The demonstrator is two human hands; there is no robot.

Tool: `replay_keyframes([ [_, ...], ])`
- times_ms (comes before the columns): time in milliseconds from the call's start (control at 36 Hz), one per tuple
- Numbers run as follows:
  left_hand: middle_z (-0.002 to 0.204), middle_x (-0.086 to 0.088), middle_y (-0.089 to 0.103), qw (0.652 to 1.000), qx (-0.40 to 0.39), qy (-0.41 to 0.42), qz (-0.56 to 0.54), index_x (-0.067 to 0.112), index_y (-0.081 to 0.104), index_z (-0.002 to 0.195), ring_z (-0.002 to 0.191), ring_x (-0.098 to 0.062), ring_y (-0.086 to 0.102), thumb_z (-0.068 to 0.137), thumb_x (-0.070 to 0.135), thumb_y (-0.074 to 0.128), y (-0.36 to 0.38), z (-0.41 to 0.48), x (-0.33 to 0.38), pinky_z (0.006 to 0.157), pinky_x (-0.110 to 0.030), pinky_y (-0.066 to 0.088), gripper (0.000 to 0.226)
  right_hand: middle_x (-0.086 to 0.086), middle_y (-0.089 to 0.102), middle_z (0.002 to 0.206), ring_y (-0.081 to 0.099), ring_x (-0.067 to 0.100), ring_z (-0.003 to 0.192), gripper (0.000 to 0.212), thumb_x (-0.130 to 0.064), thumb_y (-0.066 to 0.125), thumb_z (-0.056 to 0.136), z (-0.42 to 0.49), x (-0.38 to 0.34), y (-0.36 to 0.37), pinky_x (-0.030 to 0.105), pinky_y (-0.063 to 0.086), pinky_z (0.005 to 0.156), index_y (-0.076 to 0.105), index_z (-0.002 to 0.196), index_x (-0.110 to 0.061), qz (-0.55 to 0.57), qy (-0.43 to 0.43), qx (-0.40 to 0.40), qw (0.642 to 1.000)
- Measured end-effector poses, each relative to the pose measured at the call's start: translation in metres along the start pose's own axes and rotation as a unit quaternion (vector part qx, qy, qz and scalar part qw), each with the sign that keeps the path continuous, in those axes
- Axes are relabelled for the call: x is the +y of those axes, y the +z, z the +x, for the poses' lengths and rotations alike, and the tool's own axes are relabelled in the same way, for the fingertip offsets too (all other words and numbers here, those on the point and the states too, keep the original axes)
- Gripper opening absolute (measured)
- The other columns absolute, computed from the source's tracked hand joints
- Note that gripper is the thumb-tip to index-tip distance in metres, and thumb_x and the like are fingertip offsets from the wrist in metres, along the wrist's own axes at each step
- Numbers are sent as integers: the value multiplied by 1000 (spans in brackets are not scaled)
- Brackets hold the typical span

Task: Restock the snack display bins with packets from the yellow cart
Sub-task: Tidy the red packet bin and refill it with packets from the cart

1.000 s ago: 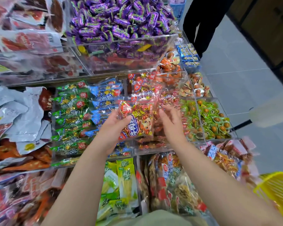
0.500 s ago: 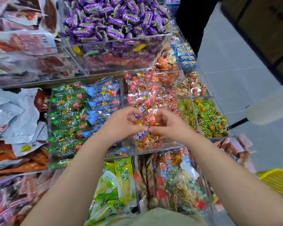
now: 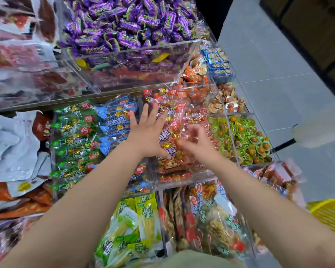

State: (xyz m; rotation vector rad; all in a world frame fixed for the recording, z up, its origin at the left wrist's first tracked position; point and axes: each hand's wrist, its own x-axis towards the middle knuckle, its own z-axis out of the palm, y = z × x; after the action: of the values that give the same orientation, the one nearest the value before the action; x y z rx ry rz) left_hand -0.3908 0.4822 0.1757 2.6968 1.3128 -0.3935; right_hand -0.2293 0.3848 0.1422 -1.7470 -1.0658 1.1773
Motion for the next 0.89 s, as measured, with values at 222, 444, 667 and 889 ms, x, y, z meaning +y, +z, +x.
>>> replay_keyframes([
  [222,157,-2,16,999,37,-6,17,33,5,149,140,-29,20,49,86,62,5,-10,-2,106,-72,-2,127,-7,33,151,30,15,136,48,-46,38,97,55,-30,-2,35,23,106,35,143,-34,64,38,27,997],
  [444,158,-9,-24,999,27,-6,42,36,-8,151,145,-26,-25,48,95,48,4,-8,-9,103,-62,-25,132,-7,43,145,38,12,131,51,-55,31,95,68,-30,-1,32,27,104,45,138,-32,33,10,31,999],
  [667,158,-5,4,999,22,0,38,40,1,149,146,-26,2,47,93,54,-3,-5,-9,107,-70,-5,126,-1,61,120,55,16,110,42,-46,39,95,80,-42,10,39,41,99,57,121,-18,254,112,158,948],
  [889,160,-2,-4,996,43,21,80,39,5,150,141,-29,-30,45,95,48,-7,0,-10,93,-60,-36,127,-8,72,93,67,11,87,15,-27,53,94,80,-39,4,33,54,72,68,91,-30,215,77,123,966],
])
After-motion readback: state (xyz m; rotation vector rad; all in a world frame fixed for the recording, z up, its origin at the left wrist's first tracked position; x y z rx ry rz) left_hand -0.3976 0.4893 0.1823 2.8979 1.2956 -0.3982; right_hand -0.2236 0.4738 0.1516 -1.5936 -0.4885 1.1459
